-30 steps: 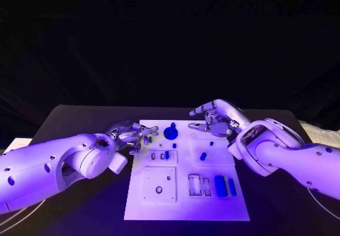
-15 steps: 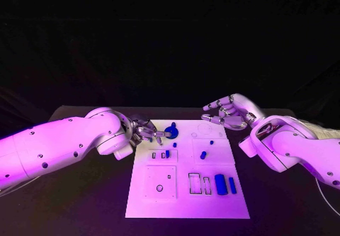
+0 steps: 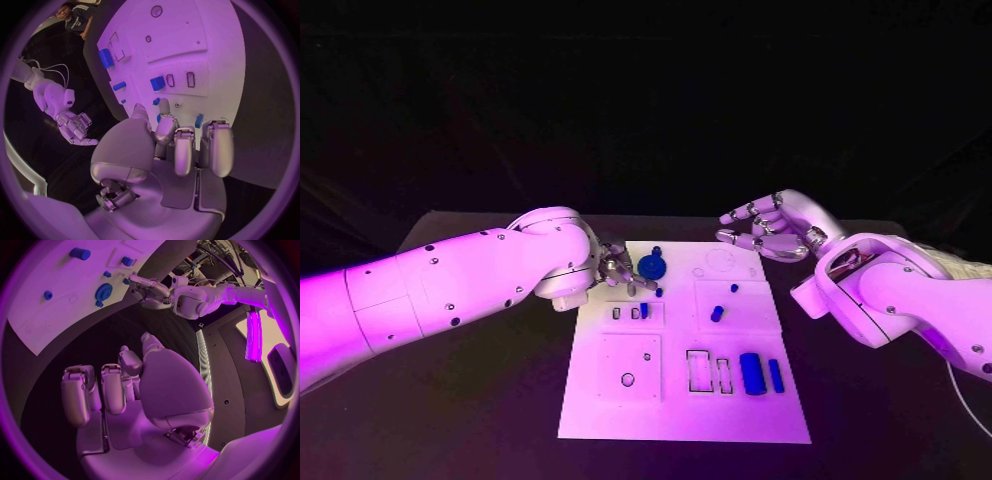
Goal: Assemble the parts on the task board
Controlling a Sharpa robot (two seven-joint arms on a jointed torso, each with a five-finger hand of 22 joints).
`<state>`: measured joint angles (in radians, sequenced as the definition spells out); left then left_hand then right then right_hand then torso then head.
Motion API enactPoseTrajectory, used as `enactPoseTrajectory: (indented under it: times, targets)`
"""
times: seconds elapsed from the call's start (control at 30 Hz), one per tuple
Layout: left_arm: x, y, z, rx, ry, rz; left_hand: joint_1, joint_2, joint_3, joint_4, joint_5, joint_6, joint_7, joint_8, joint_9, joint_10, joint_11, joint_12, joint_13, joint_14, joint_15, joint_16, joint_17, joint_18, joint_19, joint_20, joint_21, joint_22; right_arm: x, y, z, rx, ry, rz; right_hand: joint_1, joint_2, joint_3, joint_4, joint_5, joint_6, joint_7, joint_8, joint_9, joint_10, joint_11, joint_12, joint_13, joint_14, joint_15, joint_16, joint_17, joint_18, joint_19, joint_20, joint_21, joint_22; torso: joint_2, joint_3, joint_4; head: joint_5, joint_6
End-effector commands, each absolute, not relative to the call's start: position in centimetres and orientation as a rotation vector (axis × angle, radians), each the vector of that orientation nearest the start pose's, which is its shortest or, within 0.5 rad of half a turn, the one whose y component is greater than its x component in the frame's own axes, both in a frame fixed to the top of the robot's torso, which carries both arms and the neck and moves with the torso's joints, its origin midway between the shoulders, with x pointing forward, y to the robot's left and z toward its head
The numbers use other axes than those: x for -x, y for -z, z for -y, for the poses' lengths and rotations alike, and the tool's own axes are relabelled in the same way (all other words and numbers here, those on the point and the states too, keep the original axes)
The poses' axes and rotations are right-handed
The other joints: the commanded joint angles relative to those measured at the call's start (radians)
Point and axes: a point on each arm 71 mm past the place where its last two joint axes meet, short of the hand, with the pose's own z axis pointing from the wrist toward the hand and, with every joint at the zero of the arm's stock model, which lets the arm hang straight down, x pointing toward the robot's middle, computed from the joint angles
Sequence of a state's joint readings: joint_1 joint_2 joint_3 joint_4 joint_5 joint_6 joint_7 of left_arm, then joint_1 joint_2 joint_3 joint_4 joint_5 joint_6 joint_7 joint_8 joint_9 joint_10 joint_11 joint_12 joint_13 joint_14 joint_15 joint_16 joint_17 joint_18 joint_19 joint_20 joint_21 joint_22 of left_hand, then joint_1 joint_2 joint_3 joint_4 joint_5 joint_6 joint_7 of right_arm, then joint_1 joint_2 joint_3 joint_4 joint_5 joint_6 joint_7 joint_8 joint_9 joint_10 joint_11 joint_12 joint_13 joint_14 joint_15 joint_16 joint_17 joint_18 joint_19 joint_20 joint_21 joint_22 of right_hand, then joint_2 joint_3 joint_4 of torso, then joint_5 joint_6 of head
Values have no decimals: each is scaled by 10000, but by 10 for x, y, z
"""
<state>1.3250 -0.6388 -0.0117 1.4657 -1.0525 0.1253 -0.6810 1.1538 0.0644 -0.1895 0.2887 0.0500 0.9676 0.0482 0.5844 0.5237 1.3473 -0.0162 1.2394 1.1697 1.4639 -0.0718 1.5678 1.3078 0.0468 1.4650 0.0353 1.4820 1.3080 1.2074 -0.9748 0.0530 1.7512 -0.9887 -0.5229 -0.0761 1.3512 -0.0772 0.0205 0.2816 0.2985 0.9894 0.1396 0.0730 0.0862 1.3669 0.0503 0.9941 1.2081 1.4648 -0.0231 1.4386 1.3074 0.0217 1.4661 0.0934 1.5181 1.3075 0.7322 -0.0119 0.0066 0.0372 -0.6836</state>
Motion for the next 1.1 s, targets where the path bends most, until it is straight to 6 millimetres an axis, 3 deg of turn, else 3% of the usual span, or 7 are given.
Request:
enactPoseTrajectory:
  times: [0.03,0.6,1.1]
  targets:
    - [-506,163,-138,693,2457,-22929,71,62,-74,7,-20,-101,-7,72,53,-60,-51,-44,-77,1069,-74,30,2630,-96,179,-33,17,924,-458,124,210,-3611,-9537,-15154,-9,108,-80,20,69,46,0,0,11,-90,13,-69,-20,635,30,-72,661,52,254,-17,-48,1648,10,-5,-15,17,-36]
    - [-512,168,-123,224,2218,-23264,-200,217,-372,29,-21,-182,-32,283,354,63,-68,127,139,1069,-81,30,2630,-138,277,-34,120,1133,-461,125,211,-3672,-9475,-15058,-34,141,-138,31,170,59,-2,5,13,-108,10,-110,-51,628,28,-103,623,64,219,-19,-76,1604,2,-3,-12,11,-204]
    - [-513,172,-121,25,2040,-23485,-35,341,-403,-13,-13,-219,-59,397,525,115,-91,193,221,1069,-99,30,2630,-149,304,-48,150,1194,-461,125,211,-3675,-9452,-15068,-23,152,-163,20,225,64,-5,7,15,-118,6,-132,-68,626,26,-111,616,68,209,-20,-85,1591,-6,3,-13,15,-254]
